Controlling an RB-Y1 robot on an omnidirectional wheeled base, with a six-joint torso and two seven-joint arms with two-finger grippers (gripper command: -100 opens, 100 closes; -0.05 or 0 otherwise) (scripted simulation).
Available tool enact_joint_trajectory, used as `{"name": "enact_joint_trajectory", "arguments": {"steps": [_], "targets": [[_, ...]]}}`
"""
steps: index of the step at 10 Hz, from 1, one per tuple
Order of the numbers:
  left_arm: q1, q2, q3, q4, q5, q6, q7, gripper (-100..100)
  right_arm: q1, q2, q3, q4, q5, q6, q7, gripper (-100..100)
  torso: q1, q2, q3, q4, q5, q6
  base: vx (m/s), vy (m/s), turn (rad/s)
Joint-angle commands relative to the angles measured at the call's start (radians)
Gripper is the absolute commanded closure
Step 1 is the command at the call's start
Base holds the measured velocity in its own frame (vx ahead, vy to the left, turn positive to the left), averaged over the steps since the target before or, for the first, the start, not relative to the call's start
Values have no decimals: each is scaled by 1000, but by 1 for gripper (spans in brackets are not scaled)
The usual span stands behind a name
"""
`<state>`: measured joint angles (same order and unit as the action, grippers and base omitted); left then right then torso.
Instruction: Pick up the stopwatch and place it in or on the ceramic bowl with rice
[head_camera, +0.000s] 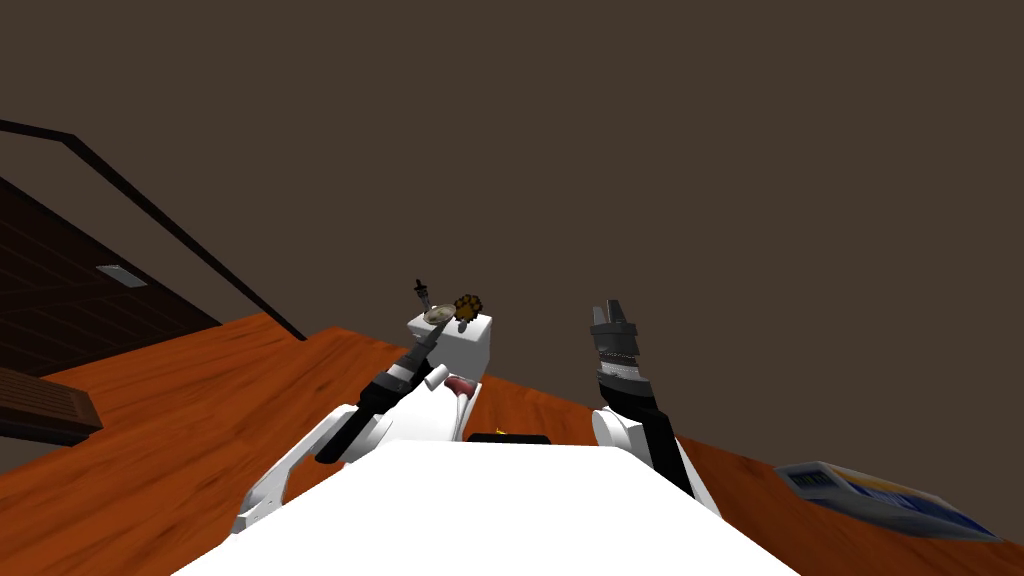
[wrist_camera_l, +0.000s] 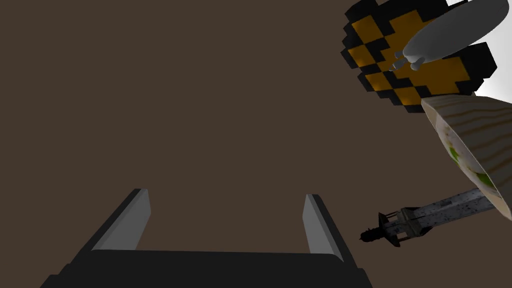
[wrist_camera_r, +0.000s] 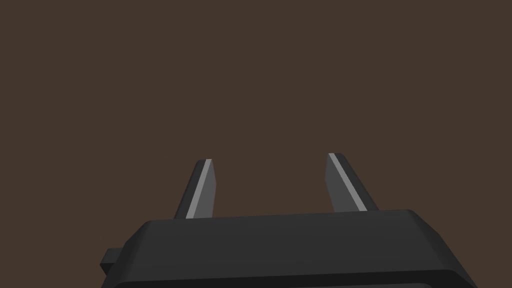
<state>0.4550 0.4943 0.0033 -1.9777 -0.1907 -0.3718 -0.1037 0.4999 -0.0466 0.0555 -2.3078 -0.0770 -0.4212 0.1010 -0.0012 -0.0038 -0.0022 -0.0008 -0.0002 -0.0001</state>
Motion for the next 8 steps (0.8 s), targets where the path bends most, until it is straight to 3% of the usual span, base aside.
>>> {"name": "enact_joint_trajectory", "arguments": {"steps": [1, 4, 5, 6, 8], "targets": [[2, 44, -4, 15, -21, 26, -11, -100, 0, 0, 0, 0, 0, 0, 0, 0, 0, 0, 0, 0, 0, 0, 70, -38, -30], [16, 131, -12, 45, -58, 74, -33, -100, 0, 0, 0, 0, 0, 0, 0, 0, 0, 2, 1, 0, 0, 0, 27, -25, 28], [16, 131, -12, 45, -58, 74, -33, -100, 0, 0, 0, 0, 0, 0, 0, 0, 1, 3, 2, 1, 0, 0, 7, -5, 11], [23, 160, -15, 54, -71, 93, -41, -100, 0, 0, 0, 0, 0, 0, 0, 0, 1, 3, 2, 1, 0, 0, 8, -6, 15], [23, 160, -15, 54, -71, 93, -41, -100, 0, 0, 0, 0, 0, 0, 0, 0, 1, 4, 2, 1, 0, 0, 0, 1, -3]]}}
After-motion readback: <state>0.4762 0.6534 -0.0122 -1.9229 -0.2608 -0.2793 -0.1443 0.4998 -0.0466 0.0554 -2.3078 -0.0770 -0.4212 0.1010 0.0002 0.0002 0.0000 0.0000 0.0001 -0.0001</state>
